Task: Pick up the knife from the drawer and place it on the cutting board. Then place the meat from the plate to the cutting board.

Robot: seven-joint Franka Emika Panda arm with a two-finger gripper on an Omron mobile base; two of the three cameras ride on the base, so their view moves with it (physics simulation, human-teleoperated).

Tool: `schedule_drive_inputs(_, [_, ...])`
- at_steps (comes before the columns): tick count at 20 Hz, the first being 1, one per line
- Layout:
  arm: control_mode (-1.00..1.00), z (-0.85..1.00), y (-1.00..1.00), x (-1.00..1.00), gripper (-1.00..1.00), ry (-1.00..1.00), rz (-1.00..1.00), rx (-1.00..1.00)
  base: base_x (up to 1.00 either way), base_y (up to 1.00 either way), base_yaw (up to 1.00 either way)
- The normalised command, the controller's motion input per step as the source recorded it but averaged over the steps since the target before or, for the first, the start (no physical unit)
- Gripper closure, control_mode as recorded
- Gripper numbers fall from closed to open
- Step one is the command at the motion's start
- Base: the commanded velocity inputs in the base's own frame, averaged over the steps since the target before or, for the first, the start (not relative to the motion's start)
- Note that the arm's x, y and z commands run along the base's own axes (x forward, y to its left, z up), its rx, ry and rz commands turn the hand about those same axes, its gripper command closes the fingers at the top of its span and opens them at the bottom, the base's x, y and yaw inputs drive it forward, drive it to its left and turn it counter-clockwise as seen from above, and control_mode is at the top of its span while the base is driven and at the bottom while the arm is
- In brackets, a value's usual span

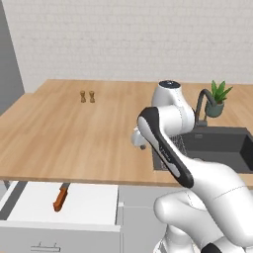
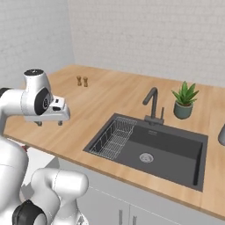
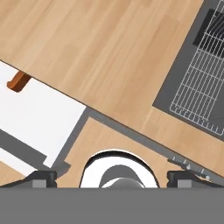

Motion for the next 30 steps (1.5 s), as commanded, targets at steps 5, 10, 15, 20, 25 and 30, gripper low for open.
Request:
schedule_drive_inputs(5, [-1.0,-0.1,0.19,-0.15,-1.0,0.0,0.04,0.0,0.0,0.02,0.03])
schedule_drive_inputs(10, [-1.0,-0.43,1.0,-0.74,-1.0,0.0,0.0,0.0,0.0,0.0,0.0])
schedule_drive_inputs(15, [-1.0,-0.64,1.0,-0.37,-1.0,0.0,-0.12,0.01,0.0,0.0,0.0])
schedule_drive_inputs(20, [-1.0,-0.78,0.91,0.22,-1.0,0.14,-0.18,0.03,0.0,0.0,0.0])
schedule_drive_inputs(25, [-1.0,-0.8,0.67,0.48,-1.0,0.17,-0.2,0.01,0.0,0.0,0.0])
schedule_drive_inputs(30, [-1.0,-0.7,0.42,0.09,-1.0,0.09,-0.16,-0.02,0.0,0.0,0.0])
